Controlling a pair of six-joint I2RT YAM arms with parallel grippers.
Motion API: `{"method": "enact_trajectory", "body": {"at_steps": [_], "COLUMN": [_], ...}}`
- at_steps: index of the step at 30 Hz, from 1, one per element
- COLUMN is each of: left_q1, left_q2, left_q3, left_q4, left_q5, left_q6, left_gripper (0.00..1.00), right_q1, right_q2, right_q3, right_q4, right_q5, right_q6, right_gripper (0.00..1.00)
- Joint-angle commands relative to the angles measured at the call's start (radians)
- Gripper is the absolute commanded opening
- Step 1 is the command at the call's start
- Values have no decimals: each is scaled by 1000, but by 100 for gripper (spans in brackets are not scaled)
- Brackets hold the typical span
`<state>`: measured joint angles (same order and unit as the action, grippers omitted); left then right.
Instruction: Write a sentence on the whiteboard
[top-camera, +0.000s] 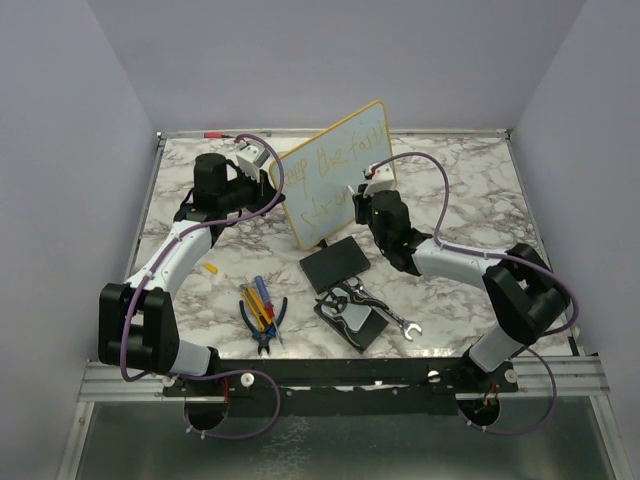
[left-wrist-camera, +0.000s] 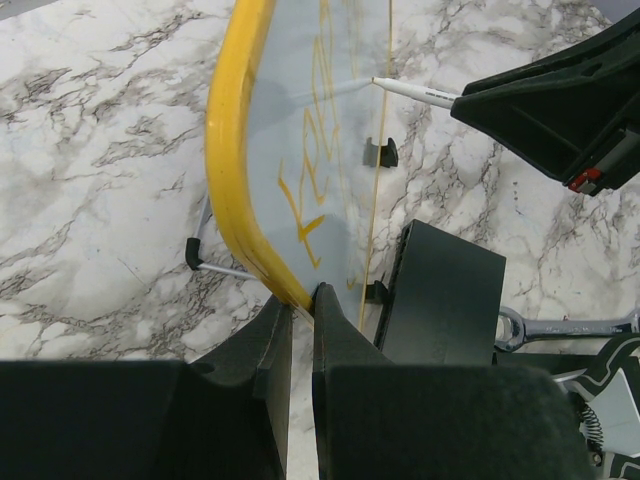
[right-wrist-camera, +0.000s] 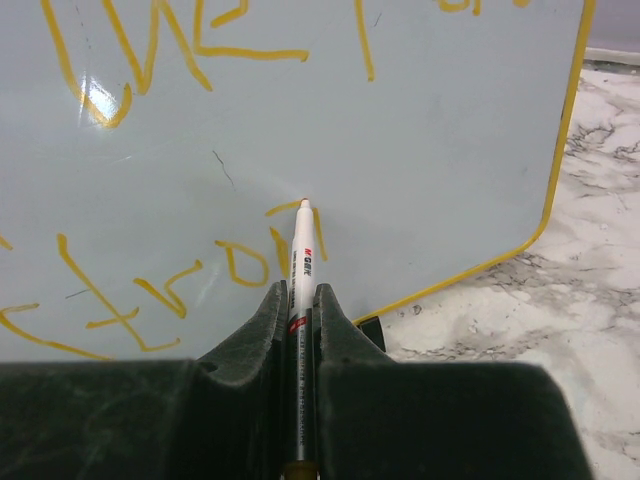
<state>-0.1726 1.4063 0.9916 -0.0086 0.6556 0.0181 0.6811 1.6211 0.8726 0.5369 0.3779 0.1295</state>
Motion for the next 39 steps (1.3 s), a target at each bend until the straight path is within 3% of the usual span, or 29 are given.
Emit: {"method": "enact_trajectory", "body": {"at_steps": [1,8,18,26,39], "left_q1": [-25,-26,-26,-25,-27], "left_q2": [19,18,19,14,20], "left_q3": [-36,-36,-36,-39,-38], "left_q4": [-116,-115,-115,-116,-115], "left_q5": [12,10,10,7,9], "left_q6": [40,41,40,40,42], "left_gripper": [0,0,0,0,0], "right_q1": [-3,-2,-19,-87,-122], "right_q2": [39,46,-69,-61,1], "right_q3": [39,38,-36,-41,2], "right_q4": [20,17,-8,-4,-12], "right_q5": [32,29,19,-100,-146], "right_q6": [0,0,10,39,43], "right_gripper": [1,1,1,1,1]}}
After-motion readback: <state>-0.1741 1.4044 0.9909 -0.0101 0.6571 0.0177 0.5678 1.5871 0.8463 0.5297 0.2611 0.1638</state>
